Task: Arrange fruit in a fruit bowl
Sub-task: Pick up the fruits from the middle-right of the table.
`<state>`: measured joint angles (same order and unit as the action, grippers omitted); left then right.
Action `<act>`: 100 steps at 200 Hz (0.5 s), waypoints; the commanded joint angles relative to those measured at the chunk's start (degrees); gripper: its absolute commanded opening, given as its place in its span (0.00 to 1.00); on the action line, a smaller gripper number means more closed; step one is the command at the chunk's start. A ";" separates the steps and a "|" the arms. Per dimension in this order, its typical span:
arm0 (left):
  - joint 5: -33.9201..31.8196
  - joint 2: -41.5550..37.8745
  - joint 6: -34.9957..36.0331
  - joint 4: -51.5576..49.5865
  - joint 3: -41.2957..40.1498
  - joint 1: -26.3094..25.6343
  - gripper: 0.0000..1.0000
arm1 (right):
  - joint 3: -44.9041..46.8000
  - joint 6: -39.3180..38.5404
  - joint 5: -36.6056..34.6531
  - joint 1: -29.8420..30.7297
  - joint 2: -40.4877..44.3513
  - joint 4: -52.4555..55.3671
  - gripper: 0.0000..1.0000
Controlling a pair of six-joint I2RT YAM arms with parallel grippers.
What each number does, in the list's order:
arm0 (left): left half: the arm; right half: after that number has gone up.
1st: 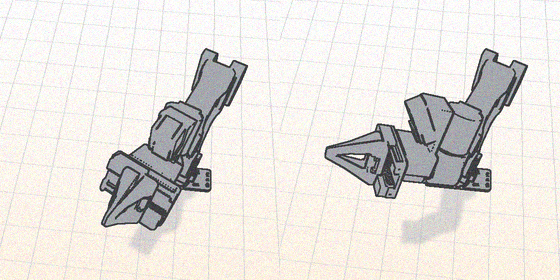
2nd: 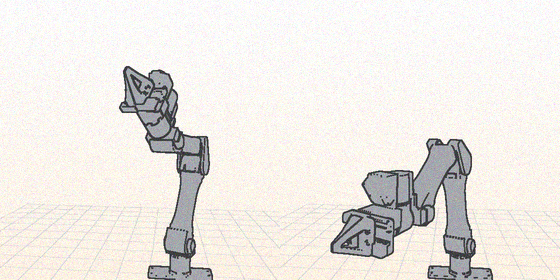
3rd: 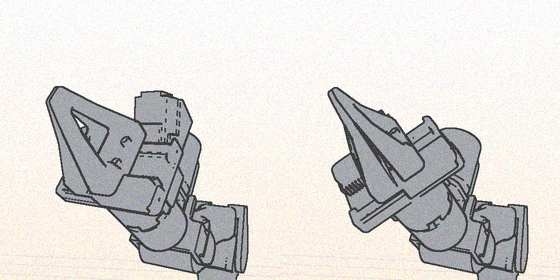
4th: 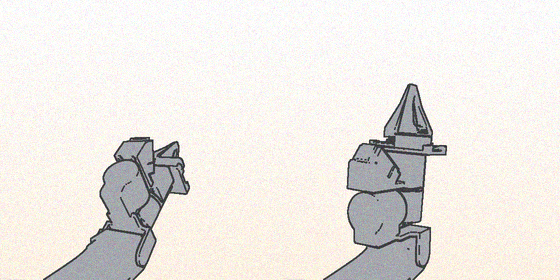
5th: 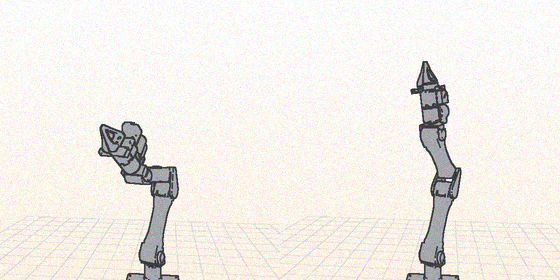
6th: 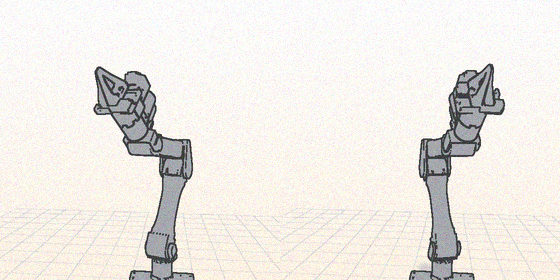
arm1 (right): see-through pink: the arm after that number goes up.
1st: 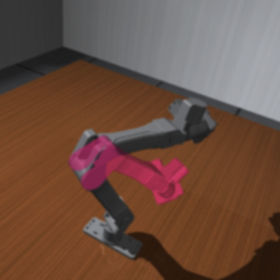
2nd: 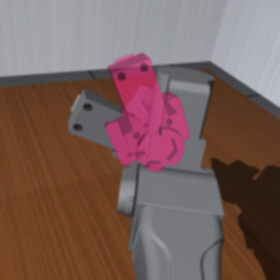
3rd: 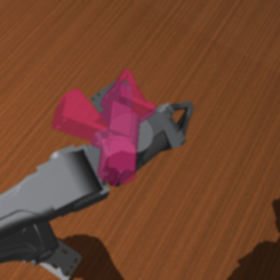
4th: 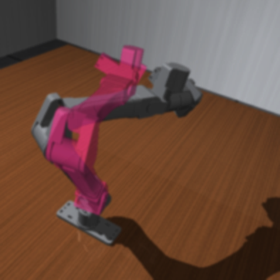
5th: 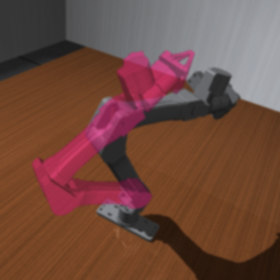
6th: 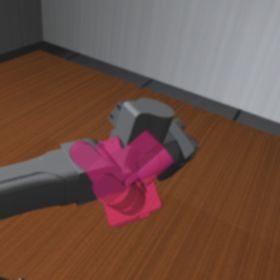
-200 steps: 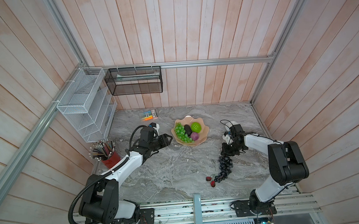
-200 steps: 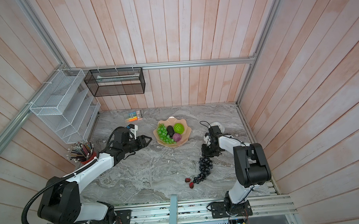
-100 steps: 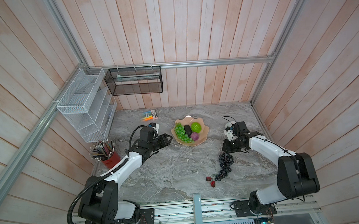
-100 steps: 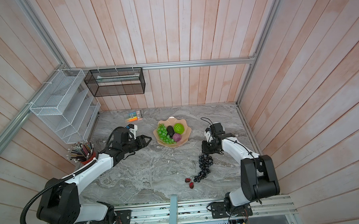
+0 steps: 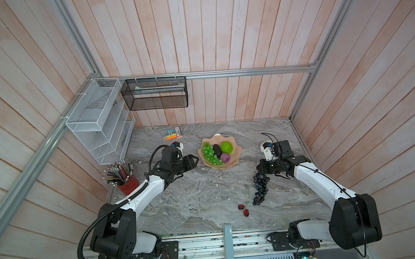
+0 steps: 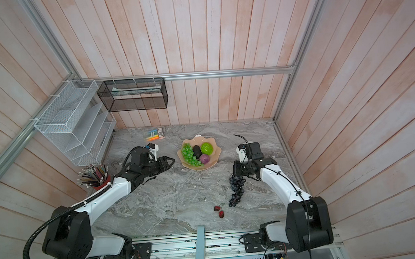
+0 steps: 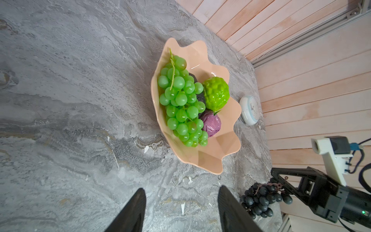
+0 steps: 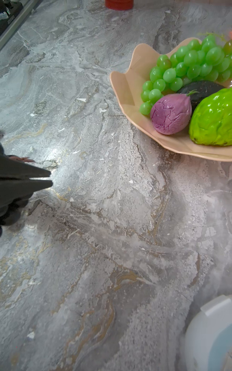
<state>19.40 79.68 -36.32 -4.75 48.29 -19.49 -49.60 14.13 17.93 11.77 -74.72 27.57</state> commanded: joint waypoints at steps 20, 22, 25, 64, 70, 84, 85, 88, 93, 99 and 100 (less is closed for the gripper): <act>-0.71 -0.67 0.02 -1.38 2.54 0.24 0.60 | -1.62 1.12 0.70 0.96 4.13 -1.70 0.00; -0.71 -0.67 0.02 -1.39 2.58 0.24 0.60 | -1.85 1.15 0.61 0.97 4.27 -1.61 0.00; -0.73 -0.63 0.02 -1.40 2.67 0.24 0.60 | -2.16 1.02 0.50 0.95 4.51 -1.51 0.00; -1.15 -0.92 0.10 -1.98 3.22 0.24 0.59 | -6.24 2.95 0.13 1.41 6.61 -2.77 0.00; -1.26 -1.06 0.19 -2.15 3.23 0.24 0.60 | -7.11 3.30 0.62 1.54 6.28 -2.79 0.00; -1.68 -1.56 0.32 -2.69 3.32 0.23 0.60 | -10.06 3.78 1.05 2.35 5.11 -2.57 0.00; -1.70 -1.60 0.35 -2.66 3.31 0.23 0.60 | -10.29 3.79 1.05 2.41 4.98 -2.55 0.00; -1.84 -1.69 0.37 -2.79 3.34 0.24 0.59 | -11.07 3.85 1.04 2.60 4.71 -2.57 0.00; -1.98 -1.87 0.45 -2.95 3.26 0.24 0.60 | -12.16 3.96 1.04 3.08 4.11 -2.50 0.00; -2.19 -2.10 0.46 -3.12 3.21 0.24 0.60 | -13.61 4.10 1.03 3.68 3.34 -2.64 0.00; -2.23 -2.13 0.50 -3.14 3.25 0.24 0.60 | -13.82 4.08 1.04 3.78 3.17 -2.67 0.00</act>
<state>18.85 79.55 -36.27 -6.61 49.82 -19.49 -58.13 16.80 18.00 13.74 -69.71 26.65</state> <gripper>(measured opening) 0.596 0.049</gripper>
